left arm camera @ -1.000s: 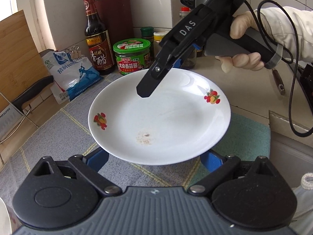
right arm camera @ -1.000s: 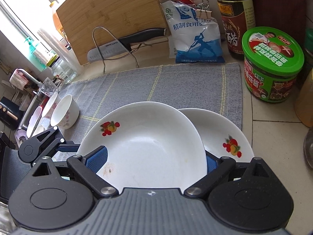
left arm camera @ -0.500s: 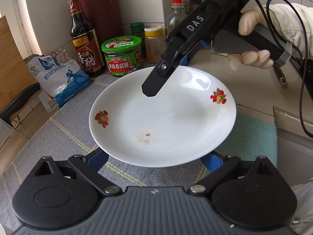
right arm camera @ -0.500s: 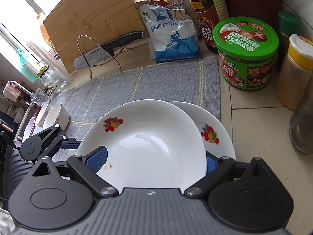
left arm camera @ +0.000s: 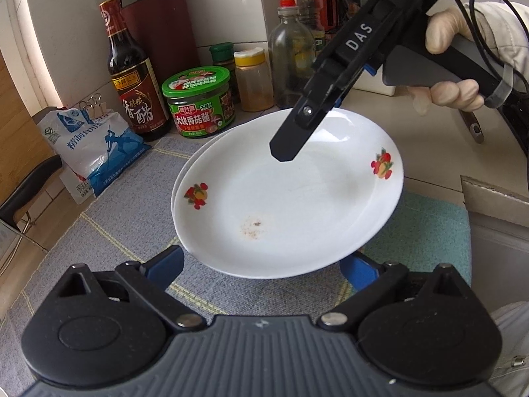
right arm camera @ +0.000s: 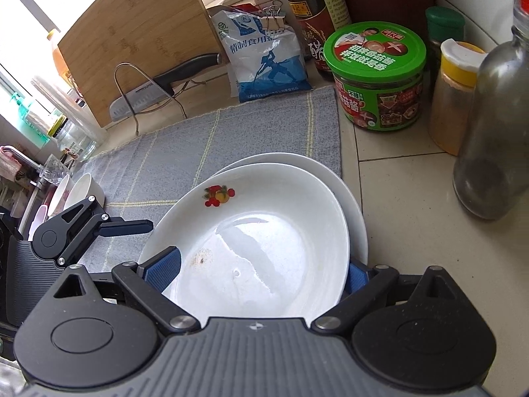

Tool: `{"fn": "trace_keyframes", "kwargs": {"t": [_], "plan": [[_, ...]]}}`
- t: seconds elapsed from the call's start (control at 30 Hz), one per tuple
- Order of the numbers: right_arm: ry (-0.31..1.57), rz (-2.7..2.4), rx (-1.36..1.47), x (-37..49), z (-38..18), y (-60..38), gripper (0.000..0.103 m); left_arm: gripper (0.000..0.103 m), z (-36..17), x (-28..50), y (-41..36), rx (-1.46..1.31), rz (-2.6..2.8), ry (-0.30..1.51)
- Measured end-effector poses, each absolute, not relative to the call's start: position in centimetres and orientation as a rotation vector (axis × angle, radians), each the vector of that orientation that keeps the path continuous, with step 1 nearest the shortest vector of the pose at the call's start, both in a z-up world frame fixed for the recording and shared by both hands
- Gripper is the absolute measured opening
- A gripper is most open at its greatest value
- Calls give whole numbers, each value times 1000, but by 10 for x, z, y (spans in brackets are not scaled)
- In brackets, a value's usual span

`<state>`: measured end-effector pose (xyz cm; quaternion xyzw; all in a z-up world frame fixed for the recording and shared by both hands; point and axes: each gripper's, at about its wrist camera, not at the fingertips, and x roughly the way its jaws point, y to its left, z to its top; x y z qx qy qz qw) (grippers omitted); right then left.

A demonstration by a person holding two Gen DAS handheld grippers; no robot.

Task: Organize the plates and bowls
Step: 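Lower the plate onto the stacked plates with the right gripper, then open the right gripper and withdraw it from the plate stack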

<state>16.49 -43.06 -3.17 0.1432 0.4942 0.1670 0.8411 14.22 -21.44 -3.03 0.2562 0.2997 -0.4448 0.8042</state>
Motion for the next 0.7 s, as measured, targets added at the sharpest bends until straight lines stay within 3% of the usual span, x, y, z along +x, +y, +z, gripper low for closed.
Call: {"fn": "trace_keyframes", "kwargs": {"t": [0.37,0.7], "plan": [[1021,313,243,148,-23,-425,100,101,-24,129,-198,481,-883,603],[987,227,137,133,-19,-407,102,102,16,112,-150,279,-625,503]]}}
